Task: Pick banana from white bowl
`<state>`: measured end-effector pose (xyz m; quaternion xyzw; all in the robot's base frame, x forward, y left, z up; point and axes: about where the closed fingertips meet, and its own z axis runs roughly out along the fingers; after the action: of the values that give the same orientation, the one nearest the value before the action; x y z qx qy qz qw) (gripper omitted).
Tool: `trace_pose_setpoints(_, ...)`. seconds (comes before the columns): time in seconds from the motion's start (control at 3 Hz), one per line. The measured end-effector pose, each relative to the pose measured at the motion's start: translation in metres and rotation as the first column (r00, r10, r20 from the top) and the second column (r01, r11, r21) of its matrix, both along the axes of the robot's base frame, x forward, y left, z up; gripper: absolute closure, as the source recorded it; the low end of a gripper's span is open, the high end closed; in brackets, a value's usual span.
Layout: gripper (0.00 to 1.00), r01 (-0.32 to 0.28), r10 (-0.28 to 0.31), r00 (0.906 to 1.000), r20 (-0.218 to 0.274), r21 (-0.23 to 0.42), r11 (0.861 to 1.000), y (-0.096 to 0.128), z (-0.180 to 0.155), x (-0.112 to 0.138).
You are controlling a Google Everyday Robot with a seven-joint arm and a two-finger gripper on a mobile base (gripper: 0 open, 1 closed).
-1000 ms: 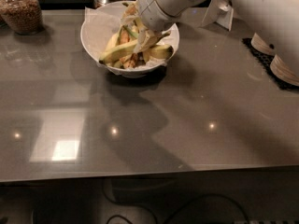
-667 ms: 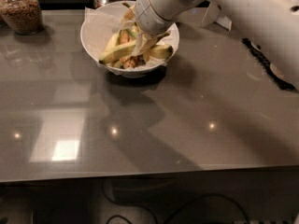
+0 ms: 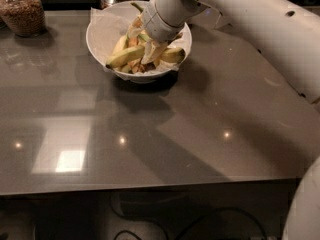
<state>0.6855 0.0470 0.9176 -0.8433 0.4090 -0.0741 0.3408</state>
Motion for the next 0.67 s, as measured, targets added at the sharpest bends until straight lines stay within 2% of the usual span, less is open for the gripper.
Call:
trace_pose_setpoints(0.33, 0.44, 0.007, -0.007, 1.0000, -0.004, -0.025, 1.000, -0.001, -0.009, 0.010)
trace_pose_setpoints(0.67, 0.51, 0.019, -0.019, 0.9997, -0.013, -0.046, 0.999, -0.004, -0.019, 0.020)
